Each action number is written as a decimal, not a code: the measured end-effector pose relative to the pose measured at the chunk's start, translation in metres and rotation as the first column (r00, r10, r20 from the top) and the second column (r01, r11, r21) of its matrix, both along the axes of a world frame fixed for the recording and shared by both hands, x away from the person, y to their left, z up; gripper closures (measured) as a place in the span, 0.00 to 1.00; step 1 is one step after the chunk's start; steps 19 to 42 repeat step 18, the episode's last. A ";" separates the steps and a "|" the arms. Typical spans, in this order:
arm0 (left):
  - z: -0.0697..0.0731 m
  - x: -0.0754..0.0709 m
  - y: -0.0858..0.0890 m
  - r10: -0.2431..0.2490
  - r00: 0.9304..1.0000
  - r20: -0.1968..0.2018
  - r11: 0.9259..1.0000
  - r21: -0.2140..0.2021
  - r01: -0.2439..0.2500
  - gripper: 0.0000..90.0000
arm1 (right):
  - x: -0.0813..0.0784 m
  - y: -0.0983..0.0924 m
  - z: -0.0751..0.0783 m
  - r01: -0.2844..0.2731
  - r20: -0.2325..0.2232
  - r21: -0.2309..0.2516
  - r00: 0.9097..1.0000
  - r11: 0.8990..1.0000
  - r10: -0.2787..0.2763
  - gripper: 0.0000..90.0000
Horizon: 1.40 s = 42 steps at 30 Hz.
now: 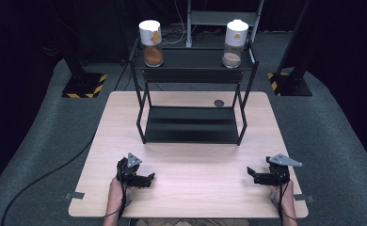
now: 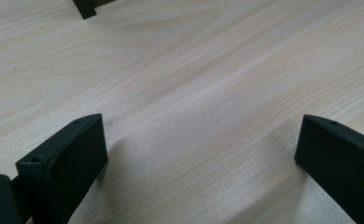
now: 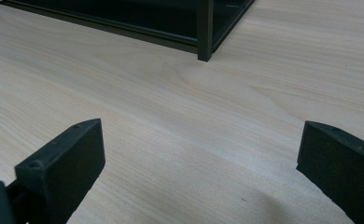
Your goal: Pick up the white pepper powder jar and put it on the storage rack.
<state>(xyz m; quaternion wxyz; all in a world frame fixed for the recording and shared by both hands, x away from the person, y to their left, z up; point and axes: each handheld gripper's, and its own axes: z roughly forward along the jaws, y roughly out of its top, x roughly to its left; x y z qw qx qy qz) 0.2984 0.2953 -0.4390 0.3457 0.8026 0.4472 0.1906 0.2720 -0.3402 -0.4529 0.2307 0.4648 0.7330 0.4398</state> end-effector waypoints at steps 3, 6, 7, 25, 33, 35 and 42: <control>0.000 0.000 0.000 0.000 1.000 0.000 1.000 0.000 0.000 0.02 | 0.000 0.001 0.000 0.000 0.000 -0.005 1.000 1.000 0.000 0.00; 0.000 0.000 0.000 0.000 1.000 0.000 1.000 0.000 0.000 0.02 | 0.000 0.001 0.000 -0.002 -0.001 -0.006 1.000 1.000 0.002 0.00; 0.000 0.000 0.000 0.000 1.000 0.000 1.000 0.000 0.000 0.02 | 0.000 0.001 0.001 -0.002 -0.002 -0.006 1.000 1.000 0.002 0.00; 0.000 0.000 0.000 0.000 1.000 0.000 1.000 0.000 0.000 0.02 | 0.000 0.008 0.003 -0.004 -0.001 -0.051 1.000 0.999 0.004 0.00; 0.000 0.000 0.000 0.000 1.000 0.000 1.000 0.000 0.000 0.02 | 0.000 0.008 0.003 -0.004 -0.001 -0.051 1.000 0.999 0.004 0.00; 0.000 0.000 0.000 0.000 1.000 0.000 1.000 0.000 0.000 0.02 | 0.000 0.008 0.003 -0.004 -0.001 -0.051 1.000 0.999 0.004 0.00; 0.000 0.000 0.000 0.000 1.000 0.000 1.000 0.000 0.000 0.02 | 0.000 0.008 0.003 -0.004 -0.001 -0.051 1.000 0.999 0.004 0.00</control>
